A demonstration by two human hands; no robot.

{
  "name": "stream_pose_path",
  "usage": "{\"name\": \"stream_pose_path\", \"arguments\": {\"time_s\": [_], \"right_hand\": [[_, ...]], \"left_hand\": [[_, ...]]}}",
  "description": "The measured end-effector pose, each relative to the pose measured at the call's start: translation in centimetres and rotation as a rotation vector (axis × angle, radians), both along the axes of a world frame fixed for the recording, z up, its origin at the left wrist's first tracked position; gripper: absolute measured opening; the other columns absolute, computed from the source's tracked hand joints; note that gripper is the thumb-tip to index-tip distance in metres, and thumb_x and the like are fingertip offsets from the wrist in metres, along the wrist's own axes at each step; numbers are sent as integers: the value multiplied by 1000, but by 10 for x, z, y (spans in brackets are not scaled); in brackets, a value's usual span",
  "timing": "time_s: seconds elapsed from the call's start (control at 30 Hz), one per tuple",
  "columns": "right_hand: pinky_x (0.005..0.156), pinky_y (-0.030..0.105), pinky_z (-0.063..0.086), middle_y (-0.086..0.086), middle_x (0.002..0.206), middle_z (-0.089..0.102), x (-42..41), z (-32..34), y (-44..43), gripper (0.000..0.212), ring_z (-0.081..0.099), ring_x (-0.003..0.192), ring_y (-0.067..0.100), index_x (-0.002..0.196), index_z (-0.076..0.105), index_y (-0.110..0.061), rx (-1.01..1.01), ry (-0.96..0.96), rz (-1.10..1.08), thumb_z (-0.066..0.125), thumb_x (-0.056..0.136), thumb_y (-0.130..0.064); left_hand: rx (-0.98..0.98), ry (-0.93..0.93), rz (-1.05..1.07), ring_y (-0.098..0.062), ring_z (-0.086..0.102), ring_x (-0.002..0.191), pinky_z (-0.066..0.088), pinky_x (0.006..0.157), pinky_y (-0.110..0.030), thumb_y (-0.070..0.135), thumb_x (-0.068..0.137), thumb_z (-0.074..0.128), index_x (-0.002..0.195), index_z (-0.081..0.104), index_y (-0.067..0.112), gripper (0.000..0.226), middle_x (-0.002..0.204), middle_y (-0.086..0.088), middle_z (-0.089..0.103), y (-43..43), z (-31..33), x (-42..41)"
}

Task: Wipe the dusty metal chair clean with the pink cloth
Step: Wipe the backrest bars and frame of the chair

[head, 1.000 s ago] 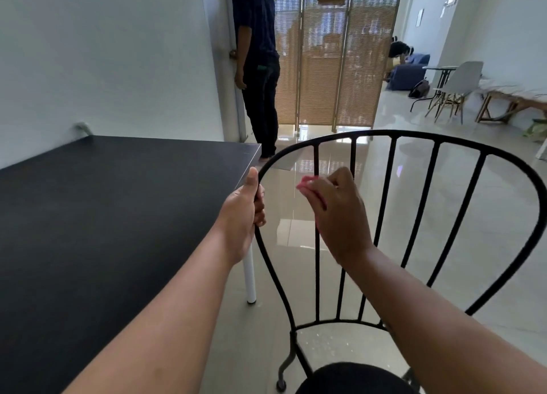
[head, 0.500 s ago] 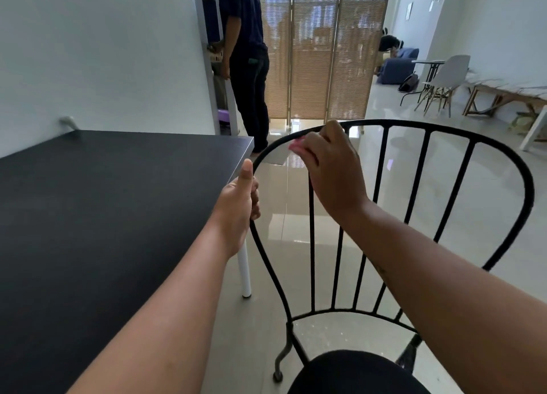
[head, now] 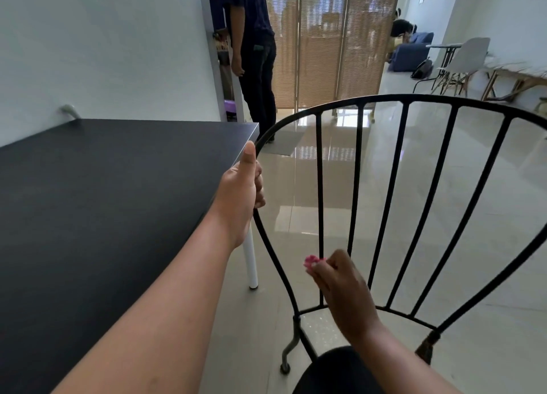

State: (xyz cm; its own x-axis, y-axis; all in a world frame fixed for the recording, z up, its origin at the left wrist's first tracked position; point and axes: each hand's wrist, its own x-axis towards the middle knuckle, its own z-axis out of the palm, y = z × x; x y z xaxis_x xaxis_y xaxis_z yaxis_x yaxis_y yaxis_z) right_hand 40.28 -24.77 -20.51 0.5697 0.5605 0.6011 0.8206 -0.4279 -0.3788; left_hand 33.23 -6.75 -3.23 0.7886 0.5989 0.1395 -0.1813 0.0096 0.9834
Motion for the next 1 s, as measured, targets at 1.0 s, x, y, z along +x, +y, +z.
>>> {"name": "stream_pose_path", "arguments": {"time_s": [1.0], "right_hand": [[72,28,53,3,93,54,32,135,39,18,51,82,10,91,69,-4,339,-174,106,67,93,-23]], "left_hand": [[10,22,14,-16,16,57,26,54,-27,60,97,34,64,24,23,51,59,5,21,-3,5,-3]]}}
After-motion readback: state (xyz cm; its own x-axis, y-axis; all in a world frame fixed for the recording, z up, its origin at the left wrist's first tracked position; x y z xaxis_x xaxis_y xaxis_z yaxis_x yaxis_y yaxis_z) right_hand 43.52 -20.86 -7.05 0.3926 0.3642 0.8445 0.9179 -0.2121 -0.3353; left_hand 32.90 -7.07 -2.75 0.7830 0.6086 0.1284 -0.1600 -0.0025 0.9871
